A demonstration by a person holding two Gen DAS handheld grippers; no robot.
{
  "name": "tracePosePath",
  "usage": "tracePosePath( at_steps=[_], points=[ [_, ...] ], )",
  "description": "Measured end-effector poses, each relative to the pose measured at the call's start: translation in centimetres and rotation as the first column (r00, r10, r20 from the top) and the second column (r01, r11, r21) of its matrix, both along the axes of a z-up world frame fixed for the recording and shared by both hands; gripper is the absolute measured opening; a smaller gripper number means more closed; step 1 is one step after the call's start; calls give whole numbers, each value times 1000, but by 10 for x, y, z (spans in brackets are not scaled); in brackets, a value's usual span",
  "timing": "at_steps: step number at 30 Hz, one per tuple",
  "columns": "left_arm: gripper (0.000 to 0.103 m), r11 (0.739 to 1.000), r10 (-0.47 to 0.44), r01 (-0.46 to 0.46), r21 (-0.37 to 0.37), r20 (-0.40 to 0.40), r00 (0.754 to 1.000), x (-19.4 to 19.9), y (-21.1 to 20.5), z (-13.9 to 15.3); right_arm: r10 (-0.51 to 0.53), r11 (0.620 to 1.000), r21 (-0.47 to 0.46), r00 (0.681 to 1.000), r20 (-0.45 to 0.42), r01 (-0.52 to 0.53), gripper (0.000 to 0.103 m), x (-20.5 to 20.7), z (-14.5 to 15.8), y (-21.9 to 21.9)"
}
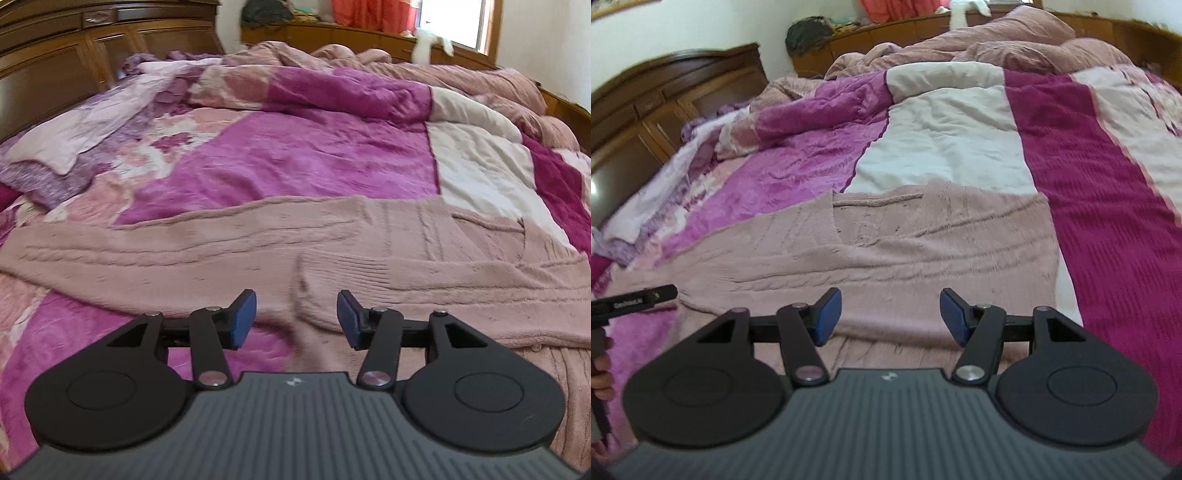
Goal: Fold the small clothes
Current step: 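Grasp the sleeve cuff with the left tool and fold it across the body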
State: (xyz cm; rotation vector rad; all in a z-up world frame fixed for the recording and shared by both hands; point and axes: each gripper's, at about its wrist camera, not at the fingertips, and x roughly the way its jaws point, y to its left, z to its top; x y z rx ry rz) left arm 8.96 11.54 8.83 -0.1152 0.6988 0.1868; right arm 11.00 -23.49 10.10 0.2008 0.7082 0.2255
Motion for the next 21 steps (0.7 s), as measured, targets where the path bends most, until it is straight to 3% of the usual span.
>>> tracePosePath(
  at_steps=[5,13,16,21],
  points=[
    [63,996,86,-86,-3,-10,996,-16,28,1,0,1000,9,1000,-9,0,62,-26,-3,4],
    [65,969,223,-229,-94,-72,972,-34,79,-13,-38,999,19,998,-53,39,67,-53,-20,6],
    [65,950,264,-275,-145,-90,960,-37,96,-19,-64,998,20,996,-57,66,67,-60,-26,5],
    [65,894,355,-367,-256,-91,930,-40,124,-28,-74,997,6,995,-68,74,67,-71,-36,8]
  ],
)
